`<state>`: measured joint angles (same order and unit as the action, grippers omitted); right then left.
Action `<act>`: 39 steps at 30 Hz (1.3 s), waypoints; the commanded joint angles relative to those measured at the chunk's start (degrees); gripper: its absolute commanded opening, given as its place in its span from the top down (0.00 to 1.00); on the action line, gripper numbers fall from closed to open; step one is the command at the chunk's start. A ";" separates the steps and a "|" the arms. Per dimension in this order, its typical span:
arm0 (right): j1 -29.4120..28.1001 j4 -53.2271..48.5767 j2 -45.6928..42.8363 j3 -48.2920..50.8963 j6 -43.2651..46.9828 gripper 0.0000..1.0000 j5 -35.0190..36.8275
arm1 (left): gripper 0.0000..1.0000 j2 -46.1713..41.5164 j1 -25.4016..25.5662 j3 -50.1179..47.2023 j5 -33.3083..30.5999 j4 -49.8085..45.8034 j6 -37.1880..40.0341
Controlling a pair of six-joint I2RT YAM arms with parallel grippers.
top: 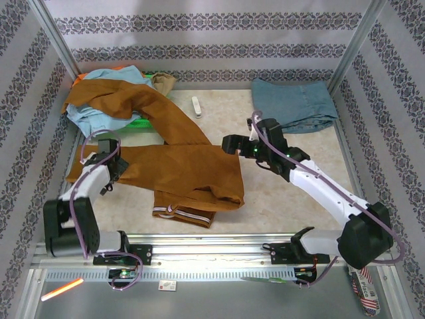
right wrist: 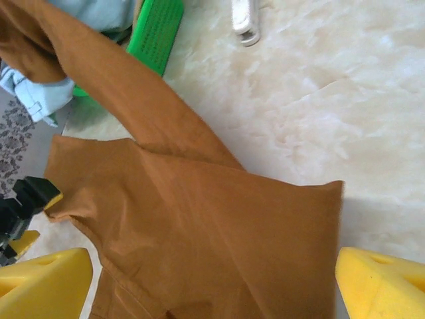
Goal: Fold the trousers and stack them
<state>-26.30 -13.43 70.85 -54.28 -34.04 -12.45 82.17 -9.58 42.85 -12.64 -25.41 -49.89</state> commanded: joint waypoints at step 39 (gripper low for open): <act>51.36 -13.13 -16.51 2.96 -8.66 0.06 -0.21 | 1.00 59.86 73.96 113.15 18.16 -3.38 18.67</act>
<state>21.23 -24.56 55.64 -51.94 -41.12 -12.27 134.67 61.82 140.57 -2.42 -23.88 -34.09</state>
